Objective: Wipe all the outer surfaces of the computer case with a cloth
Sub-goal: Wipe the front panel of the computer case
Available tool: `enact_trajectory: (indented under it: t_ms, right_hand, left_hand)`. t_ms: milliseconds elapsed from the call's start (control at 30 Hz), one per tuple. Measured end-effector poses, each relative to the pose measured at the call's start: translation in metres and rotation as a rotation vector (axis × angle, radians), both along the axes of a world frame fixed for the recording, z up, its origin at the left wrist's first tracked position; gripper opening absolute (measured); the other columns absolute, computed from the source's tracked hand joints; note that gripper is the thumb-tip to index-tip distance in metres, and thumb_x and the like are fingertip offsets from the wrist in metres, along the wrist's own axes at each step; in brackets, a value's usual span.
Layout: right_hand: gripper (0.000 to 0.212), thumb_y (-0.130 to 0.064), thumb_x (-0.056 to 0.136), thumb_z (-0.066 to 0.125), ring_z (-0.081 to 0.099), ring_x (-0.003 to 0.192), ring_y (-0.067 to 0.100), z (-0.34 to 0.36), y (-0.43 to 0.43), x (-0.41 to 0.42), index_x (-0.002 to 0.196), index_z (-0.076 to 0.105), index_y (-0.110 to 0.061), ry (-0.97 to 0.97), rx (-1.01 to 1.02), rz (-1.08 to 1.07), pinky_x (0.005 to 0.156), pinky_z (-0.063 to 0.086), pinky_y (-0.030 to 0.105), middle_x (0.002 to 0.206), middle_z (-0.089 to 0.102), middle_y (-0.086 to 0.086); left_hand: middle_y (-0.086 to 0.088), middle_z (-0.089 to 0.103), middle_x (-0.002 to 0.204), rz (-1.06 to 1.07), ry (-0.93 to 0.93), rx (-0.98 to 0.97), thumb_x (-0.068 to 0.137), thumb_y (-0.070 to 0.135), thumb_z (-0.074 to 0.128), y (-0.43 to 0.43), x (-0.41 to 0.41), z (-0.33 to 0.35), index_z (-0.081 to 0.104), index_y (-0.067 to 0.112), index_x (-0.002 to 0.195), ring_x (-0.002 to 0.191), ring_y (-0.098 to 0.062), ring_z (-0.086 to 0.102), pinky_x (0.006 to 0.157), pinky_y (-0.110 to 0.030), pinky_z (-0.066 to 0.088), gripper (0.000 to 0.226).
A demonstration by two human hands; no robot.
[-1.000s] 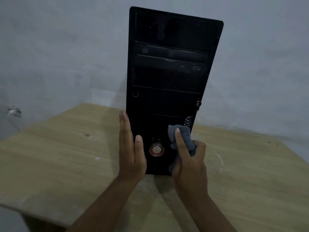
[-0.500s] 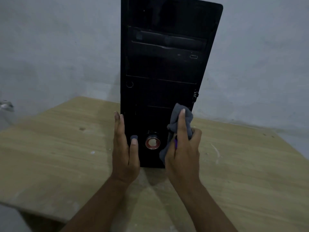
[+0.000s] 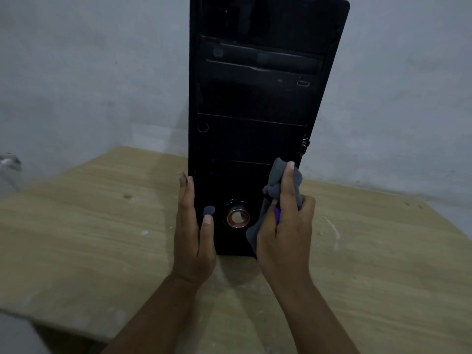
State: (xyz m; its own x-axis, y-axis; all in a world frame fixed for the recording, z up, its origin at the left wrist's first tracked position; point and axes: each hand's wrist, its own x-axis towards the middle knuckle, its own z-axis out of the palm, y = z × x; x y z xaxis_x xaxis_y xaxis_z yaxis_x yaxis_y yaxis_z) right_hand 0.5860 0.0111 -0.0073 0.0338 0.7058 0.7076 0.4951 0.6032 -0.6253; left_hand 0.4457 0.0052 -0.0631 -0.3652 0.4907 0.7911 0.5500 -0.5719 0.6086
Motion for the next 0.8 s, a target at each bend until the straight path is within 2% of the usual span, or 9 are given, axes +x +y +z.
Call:
enact_trajectory:
  t_ms: [100, 267, 433, 533, 700, 800]
  right_hand:
    - [0.069, -0.008, 0.099, 0.048, 0.045, 0.087, -0.007, -0.003, -0.002, 0.007, 0.156, 0.016, -0.032, -0.040, 0.008, 0.010, 0.073, 0.040, 0.001, 0.106, 0.039, 0.004]
    - [0.064, -0.009, 0.101, 0.043, 0.048, 0.078, -0.006, 0.024, 0.012, 0.015, 0.155, 0.020, -0.033, 0.118, -0.069, -0.019, 0.067, 0.043, 0.006, 0.111, 0.036, 0.004]
    - [0.060, -0.035, 0.099, 0.049, 0.044, 0.086, -0.018, 0.018, -0.001, 0.005, 0.154, 0.030, -0.022, 0.017, 0.018, -0.095, 0.066, 0.040, 0.000, 0.110, 0.038, -0.002]
    - [0.057, -0.042, 0.100, 0.047, 0.045, 0.075, -0.002, 0.014, -0.001, 0.007, 0.152, 0.036, -0.020, -0.045, 0.075, -0.132, 0.053, 0.038, 0.004, 0.107, 0.041, -0.001]
    - [0.056, -0.040, 0.102, 0.041, 0.044, 0.071, -0.004, 0.028, 0.013, 0.014, 0.155, 0.025, -0.028, 0.010, -0.031, -0.103, 0.061, 0.041, 0.006, 0.114, 0.040, 0.002]
    - [0.056, -0.041, 0.103, 0.037, 0.043, 0.063, 0.005, 0.024, 0.005, 0.005, 0.155, 0.025, -0.023, -0.043, 0.006, -0.151, 0.056, 0.043, 0.019, 0.114, 0.041, 0.006]
  left_hand:
    - [-0.013, 0.010, 0.168, -0.005, -0.006, 0.006, 0.101, 0.020, 0.033, -0.001, 0.000, 0.000, 0.014, 0.003, 0.156, 0.156, -0.022, 0.010, 0.125, -0.032, 0.015, 0.061]
    - [-0.013, 0.010, 0.168, -0.006, -0.002, 0.006, 0.098, 0.019, 0.036, -0.001, 0.000, 0.001, 0.014, 0.005, 0.156, 0.156, -0.024, 0.011, 0.125, -0.033, 0.015, 0.064]
    - [-0.010, 0.009, 0.168, 0.017, 0.000, 0.006, 0.095, 0.021, 0.040, 0.000, 0.000, 0.000, 0.013, 0.009, 0.157, 0.156, -0.021, 0.010, 0.125, -0.030, 0.015, 0.068]
    - [-0.009, 0.009, 0.168, 0.019, -0.007, 0.008, 0.095, 0.022, 0.041, 0.000, 0.001, -0.001, 0.012, 0.011, 0.157, 0.156, -0.021, 0.010, 0.125, -0.032, 0.016, 0.070]
    - [-0.009, 0.009, 0.168, 0.015, 0.002, 0.004, 0.094, 0.022, 0.041, -0.001, 0.001, 0.000, 0.012, 0.011, 0.158, 0.156, -0.020, 0.010, 0.125, -0.030, 0.015, 0.071]
    - [-0.010, 0.009, 0.168, 0.020, -0.003, 0.006, 0.094, 0.022, 0.041, -0.002, 0.003, -0.001, 0.012, 0.008, 0.158, 0.156, -0.020, 0.010, 0.125, -0.029, 0.015, 0.072]
